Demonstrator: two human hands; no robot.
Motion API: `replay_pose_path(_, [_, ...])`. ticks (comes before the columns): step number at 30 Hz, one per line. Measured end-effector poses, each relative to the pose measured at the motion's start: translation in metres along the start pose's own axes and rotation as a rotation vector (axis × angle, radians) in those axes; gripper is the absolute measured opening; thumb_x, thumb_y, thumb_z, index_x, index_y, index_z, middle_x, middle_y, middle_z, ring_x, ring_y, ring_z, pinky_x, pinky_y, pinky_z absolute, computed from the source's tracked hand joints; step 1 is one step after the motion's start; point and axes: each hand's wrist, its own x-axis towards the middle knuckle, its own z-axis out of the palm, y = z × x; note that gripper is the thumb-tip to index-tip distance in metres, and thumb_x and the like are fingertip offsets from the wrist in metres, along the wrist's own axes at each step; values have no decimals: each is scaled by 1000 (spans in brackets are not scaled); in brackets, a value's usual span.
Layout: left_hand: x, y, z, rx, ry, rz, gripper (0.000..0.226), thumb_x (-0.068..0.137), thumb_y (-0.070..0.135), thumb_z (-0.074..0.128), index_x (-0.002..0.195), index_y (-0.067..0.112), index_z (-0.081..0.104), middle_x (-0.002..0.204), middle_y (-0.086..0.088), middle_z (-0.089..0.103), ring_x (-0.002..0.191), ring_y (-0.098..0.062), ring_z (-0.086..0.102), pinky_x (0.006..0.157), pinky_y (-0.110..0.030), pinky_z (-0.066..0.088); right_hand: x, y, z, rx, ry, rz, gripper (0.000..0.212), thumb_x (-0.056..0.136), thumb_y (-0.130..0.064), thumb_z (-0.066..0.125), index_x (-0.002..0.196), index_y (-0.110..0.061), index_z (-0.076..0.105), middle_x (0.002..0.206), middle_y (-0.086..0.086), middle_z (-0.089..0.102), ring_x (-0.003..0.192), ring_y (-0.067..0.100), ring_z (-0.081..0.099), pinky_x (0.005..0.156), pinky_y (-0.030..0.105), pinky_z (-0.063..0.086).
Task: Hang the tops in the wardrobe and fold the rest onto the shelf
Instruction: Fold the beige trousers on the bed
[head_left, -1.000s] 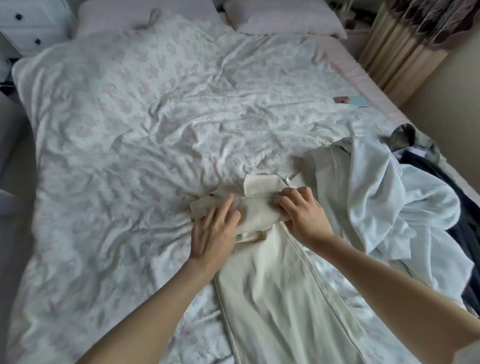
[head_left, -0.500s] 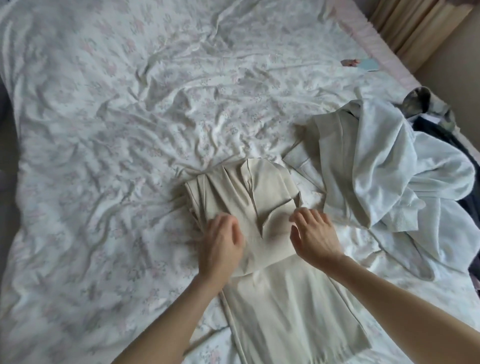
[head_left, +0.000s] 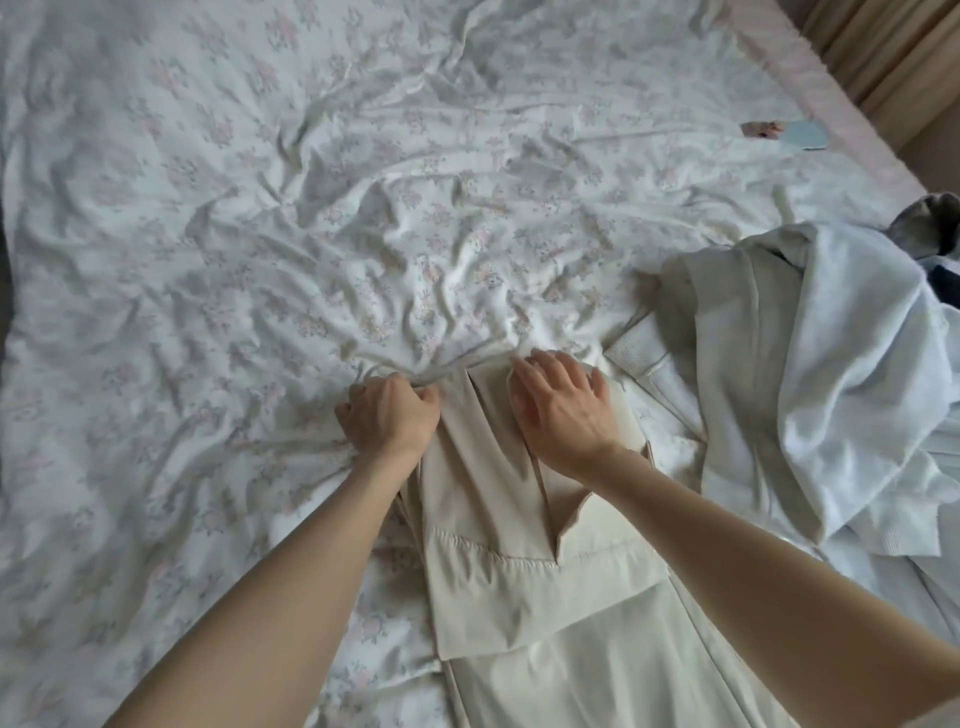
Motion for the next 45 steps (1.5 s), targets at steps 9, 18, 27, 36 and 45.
replay_pose_path(9, [-2, -5, 7, 212, -83, 108, 22, 95, 27, 42, 83, 18, 58, 91, -4, 69, 93, -24, 60, 89, -36, 31, 25, -7, 6, -148, -187, 18, 42, 90, -48, 40, 129, -34, 45, 139, -2, 40, 129, 25, 28, 98, 48, 29])
replay_pose_path(18, [-30, -33, -22, -260, -38, -75, 17, 95, 23, 39, 87, 18, 53, 75, 5, 53, 78, -20, 48, 93, -39, 40, 17, -11, -1, -211, -22, 75, 29, 94, -26, 38, 112, -10, 53, 118, 8, 50, 113, 27, 39, 87, 39, 31])
replay_pose_path(27, [-38, -72, -27, -472, -217, -178, 18, 88, 19, 48, 73, 21, 57, 63, 5, 56, 61, -18, 51, 64, -29, 40, 7, -11, -17, 186, 145, 116, 27, 96, -27, 42, 100, -13, 64, 103, 5, 59, 105, 27, 50, 87, 40, 33])
replay_pose_path(36, [33, -47, -27, -618, -373, -410, 19, 86, 26, 63, 78, 9, 57, 72, -3, 59, 61, -16, 52, 53, -23, 40, 78, 26, -11, 378, -258, 591, 34, 96, -35, 40, 92, -7, 60, 95, 14, 58, 94, 29, 56, 75, 28, 40])
replay_pose_path(45, [35, -47, -18, -333, -602, -192, 86, 75, 66, 63, 142, 17, 41, 140, -6, 49, 120, -23, 51, 83, -27, 41, 79, 33, -15, 422, -217, 660, 23, 84, -23, 56, 92, -6, 69, 85, 9, 66, 86, 25, 59, 99, 47, 40])
